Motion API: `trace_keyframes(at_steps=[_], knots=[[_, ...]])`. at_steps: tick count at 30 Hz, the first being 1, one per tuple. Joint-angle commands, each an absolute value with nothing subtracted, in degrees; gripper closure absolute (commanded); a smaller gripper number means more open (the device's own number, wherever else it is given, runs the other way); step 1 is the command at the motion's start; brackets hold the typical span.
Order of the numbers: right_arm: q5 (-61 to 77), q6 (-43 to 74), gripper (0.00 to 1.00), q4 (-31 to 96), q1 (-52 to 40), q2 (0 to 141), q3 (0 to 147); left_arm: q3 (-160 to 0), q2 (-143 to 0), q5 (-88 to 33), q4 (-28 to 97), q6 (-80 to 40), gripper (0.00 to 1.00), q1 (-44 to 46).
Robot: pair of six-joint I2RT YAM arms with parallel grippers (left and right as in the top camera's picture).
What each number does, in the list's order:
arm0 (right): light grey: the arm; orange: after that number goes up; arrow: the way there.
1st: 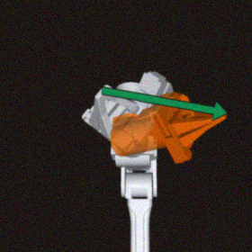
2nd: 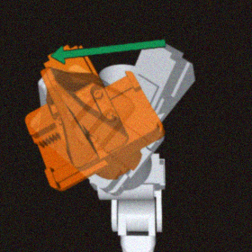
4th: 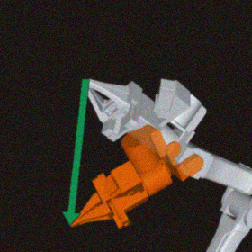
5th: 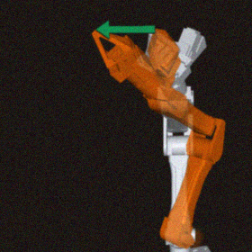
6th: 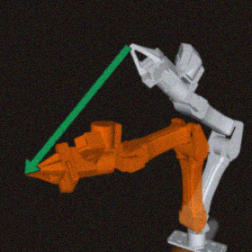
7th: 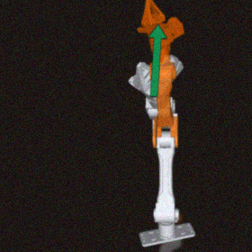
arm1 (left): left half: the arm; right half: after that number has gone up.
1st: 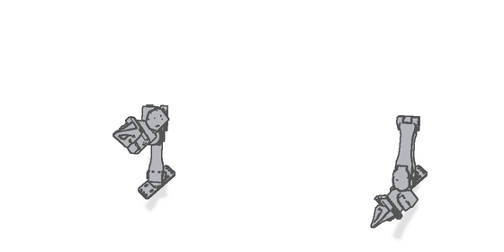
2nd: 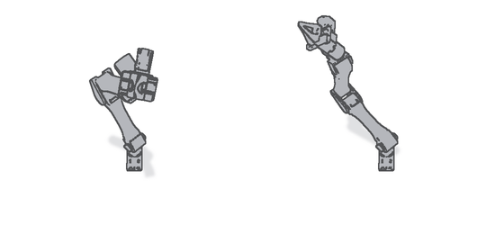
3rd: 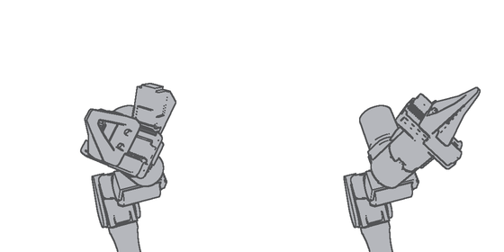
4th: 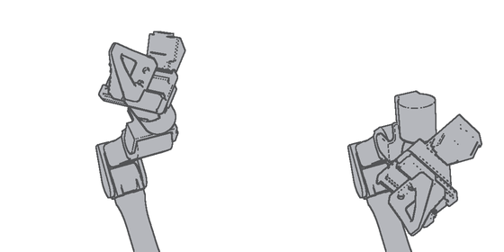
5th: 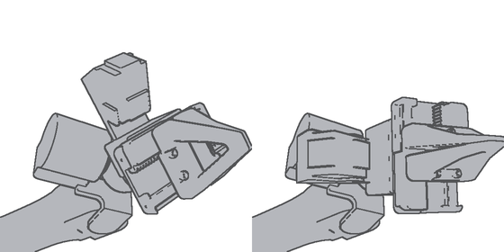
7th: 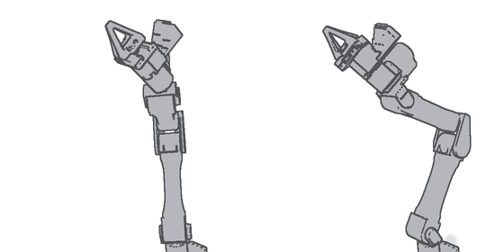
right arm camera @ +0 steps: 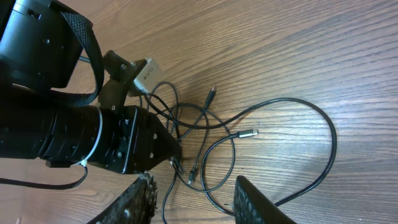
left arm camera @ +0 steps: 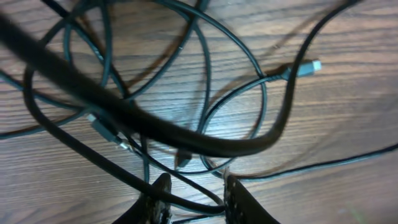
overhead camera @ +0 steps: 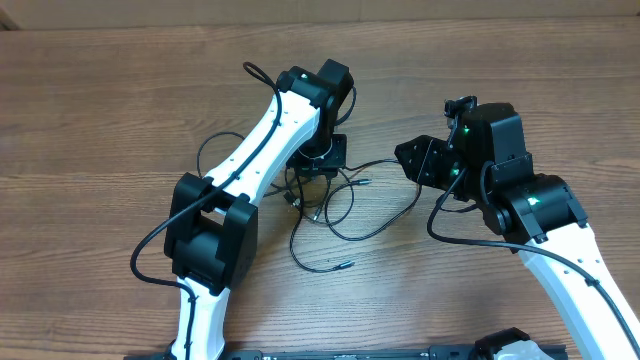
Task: Untangle cables
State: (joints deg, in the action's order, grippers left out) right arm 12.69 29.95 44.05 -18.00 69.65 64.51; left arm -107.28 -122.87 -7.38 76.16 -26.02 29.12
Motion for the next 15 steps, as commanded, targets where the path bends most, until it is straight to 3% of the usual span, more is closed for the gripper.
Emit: trace_keyframes(at_steps=[1, 6, 15], knots=[[12.95, 29.47, 0.61, 43.9, -17.69, 69.63, 65.6, -106.98, -123.44, -3.16, 76.27, -29.91, 0.76, 29.02], [12.95, 29.47, 0.61, 43.92, -17.69, 69.63, 65.6, -106.98, -123.44, -0.32, 76.29, -31.7, 0.8, 29.02], [12.93, 29.47, 0.61, 44.03, -17.69, 69.63, 65.6, -107.0, -123.28, 4.19, 76.42, -33.91, 0.96, 28.88]])
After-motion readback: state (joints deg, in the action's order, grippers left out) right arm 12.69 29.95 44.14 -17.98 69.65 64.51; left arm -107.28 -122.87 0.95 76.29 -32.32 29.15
